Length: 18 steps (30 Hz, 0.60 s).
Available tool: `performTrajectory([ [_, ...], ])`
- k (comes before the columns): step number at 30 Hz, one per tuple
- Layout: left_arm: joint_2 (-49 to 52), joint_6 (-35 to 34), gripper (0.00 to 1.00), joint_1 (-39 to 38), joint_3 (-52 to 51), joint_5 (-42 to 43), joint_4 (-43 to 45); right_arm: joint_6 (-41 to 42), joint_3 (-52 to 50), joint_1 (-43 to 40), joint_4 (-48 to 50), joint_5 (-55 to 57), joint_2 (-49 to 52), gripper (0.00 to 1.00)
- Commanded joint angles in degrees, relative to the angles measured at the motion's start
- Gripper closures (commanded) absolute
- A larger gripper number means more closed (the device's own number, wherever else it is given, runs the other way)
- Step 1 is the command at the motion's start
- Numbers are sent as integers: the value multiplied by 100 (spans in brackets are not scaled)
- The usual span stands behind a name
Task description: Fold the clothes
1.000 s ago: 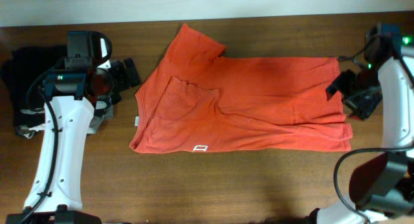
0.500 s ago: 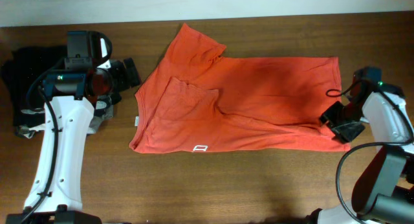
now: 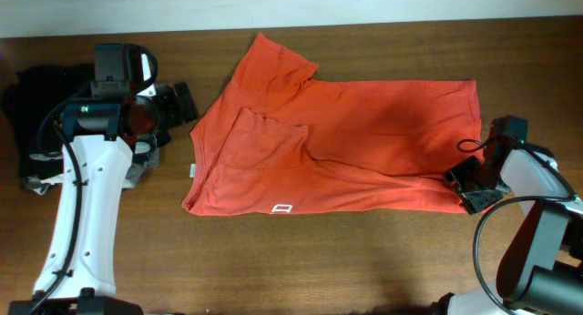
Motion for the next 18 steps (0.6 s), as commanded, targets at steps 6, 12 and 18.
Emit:
performTrajectory([
  [6,7,24,0,13,-4,0,-4,90,-157,-190,302,-168,-17,44],
  [12,7,24,1,13,-4,0,-4,92,-157,-190,461,-170,-17,52],
  [18,7,24,1,13,-4,0,-4,92,-157,-190,496,-166,-17,83],
])
